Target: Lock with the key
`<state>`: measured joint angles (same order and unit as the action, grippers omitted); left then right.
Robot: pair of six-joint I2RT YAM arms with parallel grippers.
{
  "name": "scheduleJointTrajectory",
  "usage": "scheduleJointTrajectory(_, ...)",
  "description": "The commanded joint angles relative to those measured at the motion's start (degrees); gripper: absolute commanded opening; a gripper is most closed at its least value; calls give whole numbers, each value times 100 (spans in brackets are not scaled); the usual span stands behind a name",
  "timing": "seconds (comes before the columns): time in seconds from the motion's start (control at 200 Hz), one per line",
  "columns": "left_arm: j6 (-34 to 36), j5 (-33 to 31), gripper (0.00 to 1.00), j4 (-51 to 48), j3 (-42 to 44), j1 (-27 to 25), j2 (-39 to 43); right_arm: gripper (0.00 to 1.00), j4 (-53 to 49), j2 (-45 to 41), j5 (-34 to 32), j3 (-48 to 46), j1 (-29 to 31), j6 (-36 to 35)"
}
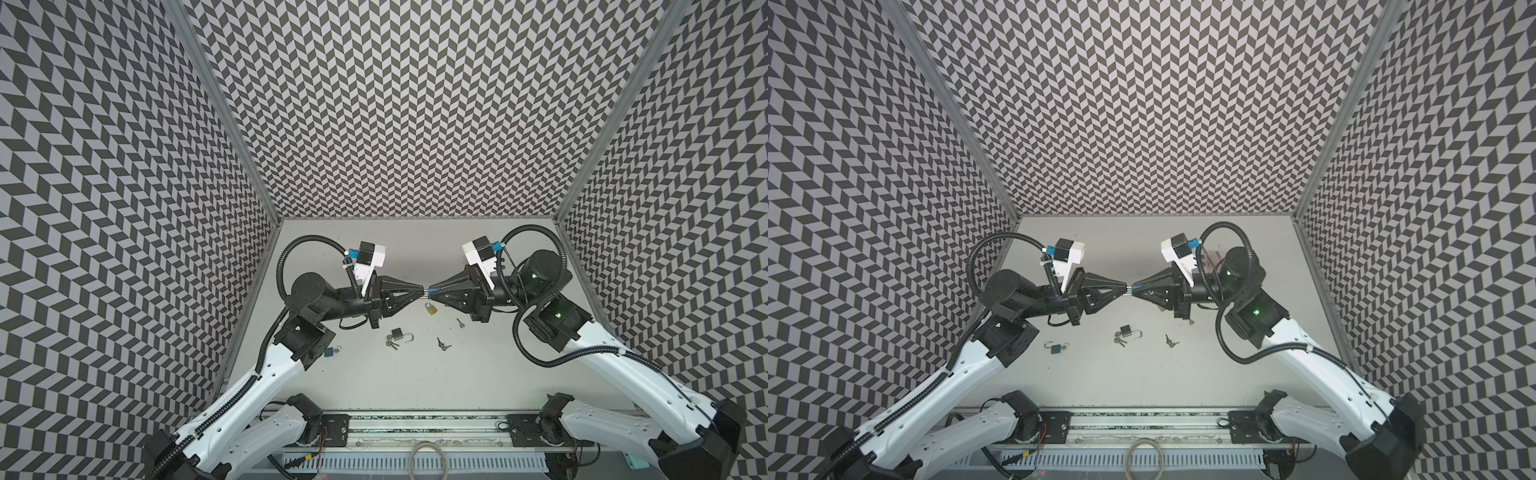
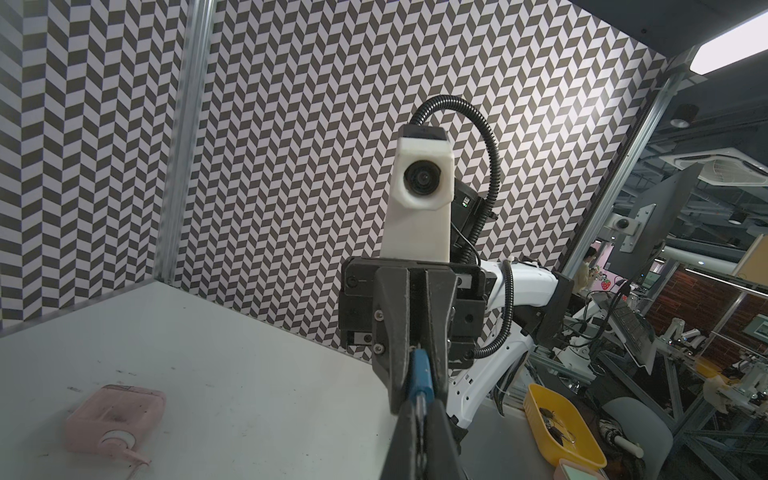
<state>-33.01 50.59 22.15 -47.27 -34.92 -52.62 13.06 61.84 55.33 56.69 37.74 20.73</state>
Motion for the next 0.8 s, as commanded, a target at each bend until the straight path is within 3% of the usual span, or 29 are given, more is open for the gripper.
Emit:
scheduleJointTrajectory(0.0, 325, -43, 15, -204, -94, -42, 129, 0, 566, -80, 106, -35, 31, 344)
scheduleJointTrajectory(0.125, 333, -46, 37, -159, -90, -33, 95, 0, 285, -102, -4, 39, 24, 188)
scheduleJointTrajectory(0.255, 344, -12, 41, -197, -150, -20, 46, 0, 267, -163, -37, 51, 24, 176)
scheduleJointTrajectory(0.541, 296, -97, 28, -196, -72, -24, 156, 0, 250, -256, -101, -22, 28, 199)
scheduleJointTrajectory(0.791, 348, -87, 0, -213, -193, -34, 85, 0, 137, -190, -74, 28, 25, 118)
